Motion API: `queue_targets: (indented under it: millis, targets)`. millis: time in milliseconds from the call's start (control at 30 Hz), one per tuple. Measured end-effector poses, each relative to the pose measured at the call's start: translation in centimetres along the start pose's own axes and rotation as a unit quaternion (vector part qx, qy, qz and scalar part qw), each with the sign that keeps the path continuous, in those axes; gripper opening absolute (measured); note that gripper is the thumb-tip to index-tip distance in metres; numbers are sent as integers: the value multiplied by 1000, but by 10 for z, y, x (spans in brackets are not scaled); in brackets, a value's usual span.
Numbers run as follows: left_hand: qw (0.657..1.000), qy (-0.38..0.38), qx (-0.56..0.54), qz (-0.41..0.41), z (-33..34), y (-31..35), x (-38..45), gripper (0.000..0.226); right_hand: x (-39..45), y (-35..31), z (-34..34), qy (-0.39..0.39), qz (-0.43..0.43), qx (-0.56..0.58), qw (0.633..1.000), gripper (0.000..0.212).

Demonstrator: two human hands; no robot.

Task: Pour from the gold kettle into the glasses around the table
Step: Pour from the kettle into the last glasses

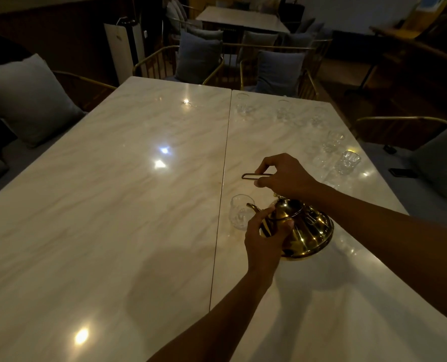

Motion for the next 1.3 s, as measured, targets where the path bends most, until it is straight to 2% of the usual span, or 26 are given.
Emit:
queue_targets:
  millis: [333,833,1033,1300]
  targets:
    - [1000,-16,-3,11,1,-3,3,51,0,0,2,-7,-2,-4,1000,24]
    - [1000,3,-18,-3,-2,-8,4,52,0,0,7,-14,-2,9,1000,22]
    - [1000,2,-7,-6,-1,-10,5,44,-1,-1,7,-14,0,18,1000,23]
    - [1000,0,-10,-7,-2,-10,8,50,-2,-1,7,-17,5,31,999,21]
Point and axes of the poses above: each hand's wrist, its own x-axis towards the middle knuckle, its own z-axis out of the palm, y = z × x, the point moved 7 cm from there along x, towards the middle knuckle, and after that the axes turned 6 degrees about -z, right-handed, at the moved point
